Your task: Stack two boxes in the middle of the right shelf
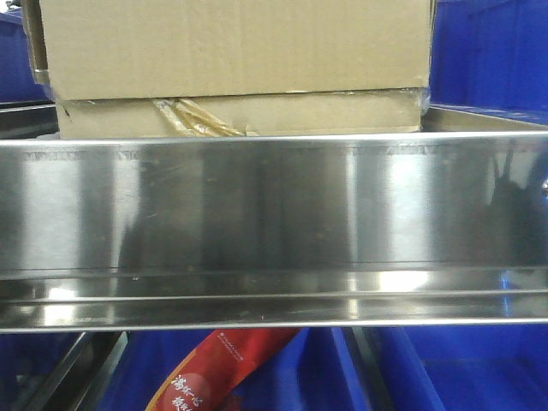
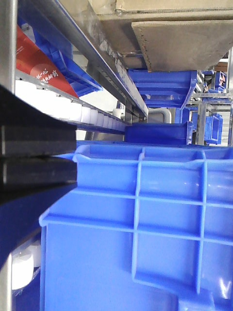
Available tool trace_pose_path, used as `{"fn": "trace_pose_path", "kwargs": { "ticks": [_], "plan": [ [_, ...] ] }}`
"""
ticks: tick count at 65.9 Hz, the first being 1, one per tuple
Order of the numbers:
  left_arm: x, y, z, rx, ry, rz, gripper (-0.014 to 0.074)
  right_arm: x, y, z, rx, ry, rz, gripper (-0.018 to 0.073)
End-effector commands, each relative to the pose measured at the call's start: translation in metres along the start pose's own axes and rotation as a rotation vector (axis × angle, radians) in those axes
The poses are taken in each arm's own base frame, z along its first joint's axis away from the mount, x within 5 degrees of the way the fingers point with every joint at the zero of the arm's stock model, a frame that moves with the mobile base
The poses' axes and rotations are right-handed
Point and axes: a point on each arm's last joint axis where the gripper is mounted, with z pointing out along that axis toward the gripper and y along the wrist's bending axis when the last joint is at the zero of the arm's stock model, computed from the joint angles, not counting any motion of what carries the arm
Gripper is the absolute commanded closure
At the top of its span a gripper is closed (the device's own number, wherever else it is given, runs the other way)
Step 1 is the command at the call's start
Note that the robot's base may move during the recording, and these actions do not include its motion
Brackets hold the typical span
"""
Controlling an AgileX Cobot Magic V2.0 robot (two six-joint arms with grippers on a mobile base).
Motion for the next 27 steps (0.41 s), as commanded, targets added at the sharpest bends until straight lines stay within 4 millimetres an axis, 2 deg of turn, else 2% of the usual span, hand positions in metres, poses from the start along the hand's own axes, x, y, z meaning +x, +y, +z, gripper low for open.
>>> {"fn": "trace_pose_path", "kwargs": {
  "ticks": [1, 27],
  "plan": [
    [-0.0025, -0.0005, -0.0004, 0.007, -0.022, -0.006, 0.0707, -0.0005, -0.0003, -0.0003, 0.005, -0.015, -0.006, 0.0721],
    [-0.0025, -0.0005, -0.0004, 0.007, -0.022, -0.006, 0.0707, -0.0005, -0.0003, -0.0003, 0.005, -0.015, -0.006, 0.0721]
  ]
}}
